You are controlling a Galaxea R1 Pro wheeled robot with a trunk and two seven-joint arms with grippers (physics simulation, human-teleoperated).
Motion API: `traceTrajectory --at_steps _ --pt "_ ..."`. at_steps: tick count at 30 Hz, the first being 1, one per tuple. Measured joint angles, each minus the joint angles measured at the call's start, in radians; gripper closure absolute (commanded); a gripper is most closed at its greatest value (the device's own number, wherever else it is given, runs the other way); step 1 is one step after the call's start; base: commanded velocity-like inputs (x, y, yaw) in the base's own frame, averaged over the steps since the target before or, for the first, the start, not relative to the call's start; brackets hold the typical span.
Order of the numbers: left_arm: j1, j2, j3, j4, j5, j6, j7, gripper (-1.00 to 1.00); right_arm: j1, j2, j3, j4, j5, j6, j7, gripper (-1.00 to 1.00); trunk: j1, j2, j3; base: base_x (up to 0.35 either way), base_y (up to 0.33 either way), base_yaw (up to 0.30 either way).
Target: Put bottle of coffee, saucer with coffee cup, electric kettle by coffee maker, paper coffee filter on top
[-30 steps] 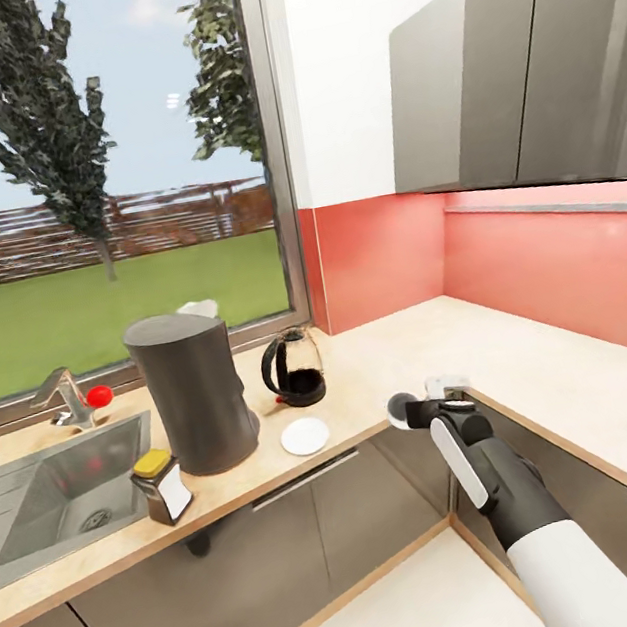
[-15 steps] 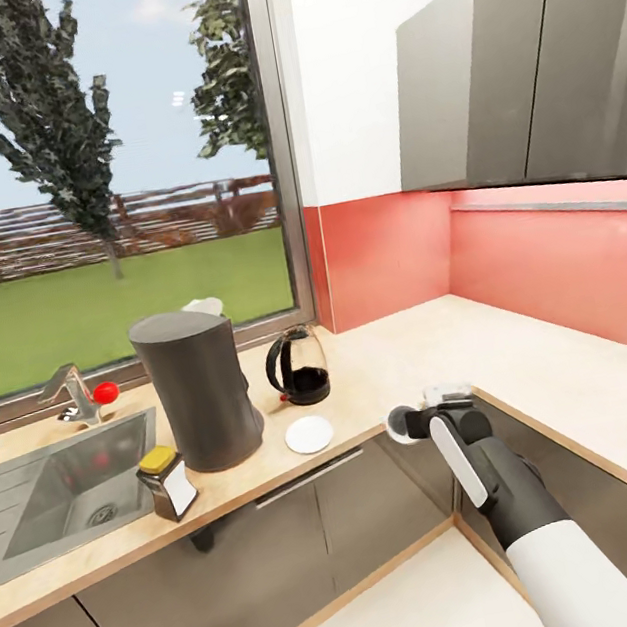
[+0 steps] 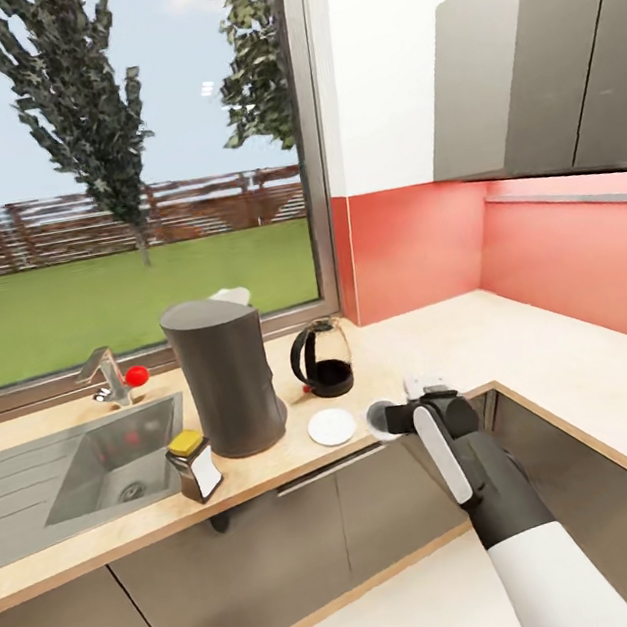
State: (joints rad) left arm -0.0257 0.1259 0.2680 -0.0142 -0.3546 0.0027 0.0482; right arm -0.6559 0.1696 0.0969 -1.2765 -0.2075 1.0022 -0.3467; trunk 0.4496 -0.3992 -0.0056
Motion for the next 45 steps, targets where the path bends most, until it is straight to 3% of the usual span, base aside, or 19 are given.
traceTrajectory --at_steps 7,10,12,13,15,20,22,38,45 --pt "0.0 -0.001 0.0 0.0 0.0 0.0 0.0 -1.0 -0.01 0.005 -0.006 -0.034 -0.001 0.001 0.001 1.0 0.0 0.0 -0.001 0.0 0.0 0.013" --pt "0.0 -0.001 -0.001 0.0 0.0 0.0 0.0 -1.0 -0.068 0.005 -0.01 -0.003 -0.001 0.001 0.001 1.0 0.0 0.0 -0.001 0.0 0.0 0.0" --pt "0.0 -0.001 -0.001 -0.001 0.0 0.0 -0.001 -1.0 -0.146 0.005 -0.011 0.093 -0.002 0.0 0.001 1.0 0.0 0.0 -0.001 0.0 0.0 0.0" --pt "0.0 0.0 -0.002 0.0 0.0 0.0 -0.001 -1.0 -0.205 0.005 -0.011 0.193 -0.008 -0.001 0.001 1.0 0.0 0.0 -0.001 0.0 0.0 0.0" --pt "0.0 0.0 -0.002 0.0 0.0 0.0 -0.001 -1.0 -0.296 0.005 -0.012 0.357 -0.067 -0.002 0.001 1.0 0.0 0.0 -0.001 0.0 0.0 0.0" --pt "0.0 0.0 -0.002 0.0 0.001 0.0 0.0 -1.0 -0.471 0.005 -0.011 0.635 -0.281 0.0 -0.001 1.0 0.0 0.0 -0.001 0.0 0.0 0.0" --pt "0.0 0.001 -0.002 0.001 0.001 0.0 0.0 -1.0 -0.511 0.005 -0.01 0.704 -0.303 0.001 -0.001 1.0 0.0 0.0 -0.001 0.0 0.0 0.0" --pt "0.002 0.004 -0.002 0.018 0.002 0.0 0.0 -1.0 -0.54 0.005 -0.01 0.935 -0.325 -0.002 -0.002 1.0 0.0 0.0 -0.001 0.0 0.0 0.0" --pt "0.003 0.004 -0.002 0.022 0.002 0.0 0.0 -1.0 -0.539 0.005 -0.01 0.963 -0.324 -0.002 -0.002 1.0 0.0 0.0 -0.001 0.015 0.006 0.0"
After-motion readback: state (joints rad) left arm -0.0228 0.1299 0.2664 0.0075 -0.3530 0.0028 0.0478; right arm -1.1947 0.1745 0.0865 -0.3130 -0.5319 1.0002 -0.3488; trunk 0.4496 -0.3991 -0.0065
